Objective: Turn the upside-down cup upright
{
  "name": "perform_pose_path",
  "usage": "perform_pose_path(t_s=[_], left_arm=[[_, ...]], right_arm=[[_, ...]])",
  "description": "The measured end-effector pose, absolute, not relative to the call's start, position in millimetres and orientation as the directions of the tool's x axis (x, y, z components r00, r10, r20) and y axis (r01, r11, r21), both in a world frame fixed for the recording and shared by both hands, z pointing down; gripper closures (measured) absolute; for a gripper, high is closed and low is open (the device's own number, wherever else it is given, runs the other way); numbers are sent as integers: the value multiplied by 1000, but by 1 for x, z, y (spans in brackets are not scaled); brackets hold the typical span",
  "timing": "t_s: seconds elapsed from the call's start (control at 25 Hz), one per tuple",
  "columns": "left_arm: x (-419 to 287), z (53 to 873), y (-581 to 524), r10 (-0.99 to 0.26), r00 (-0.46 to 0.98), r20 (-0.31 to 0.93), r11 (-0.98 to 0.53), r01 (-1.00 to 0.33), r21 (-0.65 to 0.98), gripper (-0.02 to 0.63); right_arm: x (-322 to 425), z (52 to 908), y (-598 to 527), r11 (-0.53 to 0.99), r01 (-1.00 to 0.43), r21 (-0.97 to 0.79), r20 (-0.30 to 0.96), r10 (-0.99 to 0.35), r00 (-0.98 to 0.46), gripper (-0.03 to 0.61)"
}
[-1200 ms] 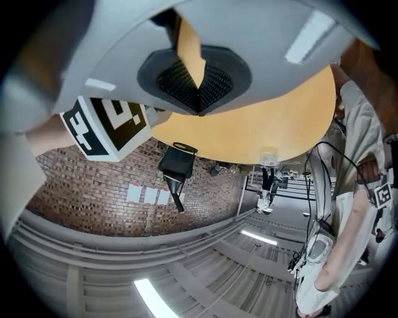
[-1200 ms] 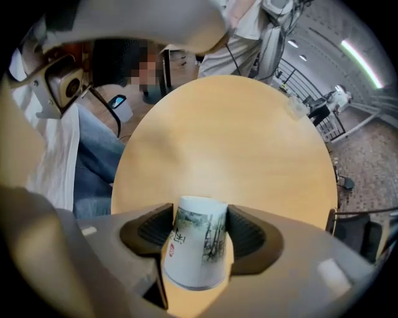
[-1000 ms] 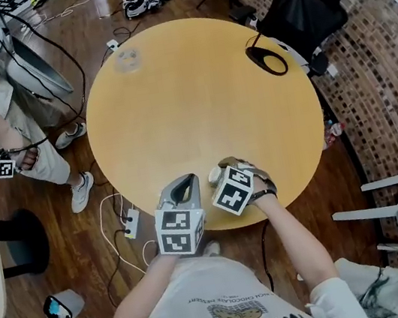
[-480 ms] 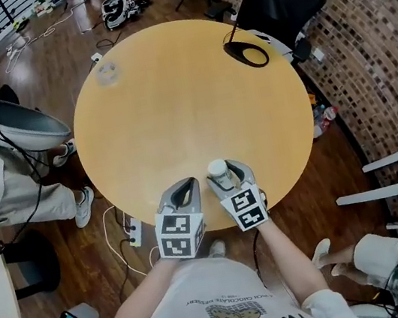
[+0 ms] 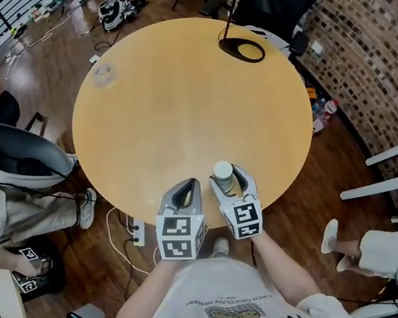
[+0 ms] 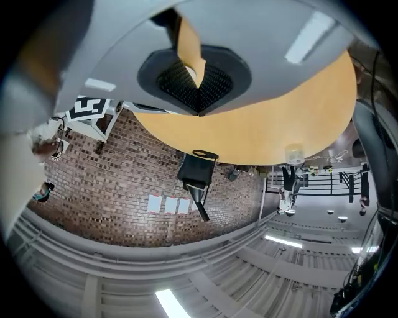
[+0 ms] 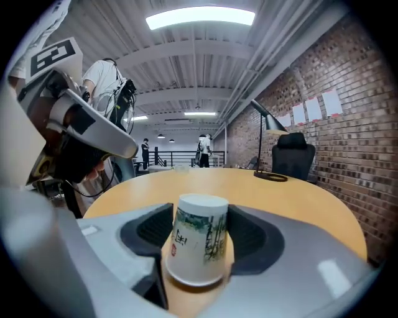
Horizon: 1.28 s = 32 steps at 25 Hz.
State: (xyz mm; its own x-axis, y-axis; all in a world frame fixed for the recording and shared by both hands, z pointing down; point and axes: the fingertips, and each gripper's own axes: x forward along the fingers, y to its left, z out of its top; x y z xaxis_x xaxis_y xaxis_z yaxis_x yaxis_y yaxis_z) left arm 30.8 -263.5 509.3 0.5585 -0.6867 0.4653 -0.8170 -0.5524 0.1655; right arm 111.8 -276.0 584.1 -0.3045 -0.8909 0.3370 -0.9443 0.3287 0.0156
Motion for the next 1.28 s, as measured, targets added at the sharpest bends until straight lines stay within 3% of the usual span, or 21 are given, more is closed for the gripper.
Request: perform_pose_path(t_s=[0.4, 0.92, 1.08, 1.28], left_arm=[[36, 504, -253, -689, 559, 461, -551, -818, 167, 607], [52, 497, -216, -728, 512, 457, -526, -844, 108, 607], [50, 484, -197, -749, 498, 436, -516, -852, 87, 607], [39, 487, -171, -763, 487, 425, -502, -861, 85, 607]], right_arm=[[106, 584, -262, 373, -928, 16, 405, -851, -335, 305], [114, 514, -218, 469, -883, -2, 342, -830, -441, 307], [108, 499, -198, 493, -870, -17, 337, -816, -469, 333], [96, 497, -171, 502, -864, -26, 328, -813, -482, 422]])
